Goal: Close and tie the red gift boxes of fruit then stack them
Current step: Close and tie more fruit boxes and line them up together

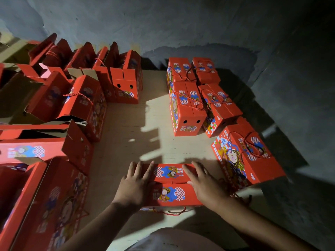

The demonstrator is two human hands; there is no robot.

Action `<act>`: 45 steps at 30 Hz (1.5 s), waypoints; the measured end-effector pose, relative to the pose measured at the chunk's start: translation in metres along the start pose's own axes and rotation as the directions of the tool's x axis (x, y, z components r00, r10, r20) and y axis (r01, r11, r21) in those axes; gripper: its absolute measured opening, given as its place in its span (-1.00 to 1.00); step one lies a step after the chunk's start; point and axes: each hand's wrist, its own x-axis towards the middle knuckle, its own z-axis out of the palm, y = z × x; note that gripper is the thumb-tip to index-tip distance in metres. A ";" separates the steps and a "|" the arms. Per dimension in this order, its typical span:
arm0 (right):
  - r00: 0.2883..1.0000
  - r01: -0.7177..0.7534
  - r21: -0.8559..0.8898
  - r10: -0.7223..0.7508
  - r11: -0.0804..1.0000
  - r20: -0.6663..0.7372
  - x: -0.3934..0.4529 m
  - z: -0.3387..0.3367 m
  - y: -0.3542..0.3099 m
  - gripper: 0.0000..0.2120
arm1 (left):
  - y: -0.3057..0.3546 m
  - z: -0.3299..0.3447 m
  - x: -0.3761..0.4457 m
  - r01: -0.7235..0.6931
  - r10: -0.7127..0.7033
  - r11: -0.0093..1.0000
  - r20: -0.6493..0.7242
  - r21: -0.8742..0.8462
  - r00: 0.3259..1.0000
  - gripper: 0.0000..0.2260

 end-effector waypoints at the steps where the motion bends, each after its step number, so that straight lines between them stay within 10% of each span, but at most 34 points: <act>1: 1.000 -0.003 0.014 0.003 1.000 -0.001 0.000 -0.001 -0.001 -0.37 | 0.001 -0.001 0.000 0.004 -0.004 1.000 0.000 0.010 1.000 -0.35; 18: 0.997 -0.012 0.063 0.016 0.998 -0.076 -0.008 0.005 -0.004 -0.39 | 0.016 -0.010 0.003 0.048 -0.049 0.999 -0.042 -0.026 0.998 -0.09; 39: 0.999 -0.010 0.031 0.011 0.999 -0.031 -0.043 0.027 -0.007 0.27 | -0.014 0.020 -0.056 -0.072 0.000 0.904 -0.169 -0.421 0.986 -0.19; 45: 0.973 -0.017 -0.037 0.008 0.999 -0.230 -0.042 0.030 -0.042 0.02 | -0.013 0.031 -0.056 -0.020 -0.102 0.801 -0.169 -0.598 0.980 -0.13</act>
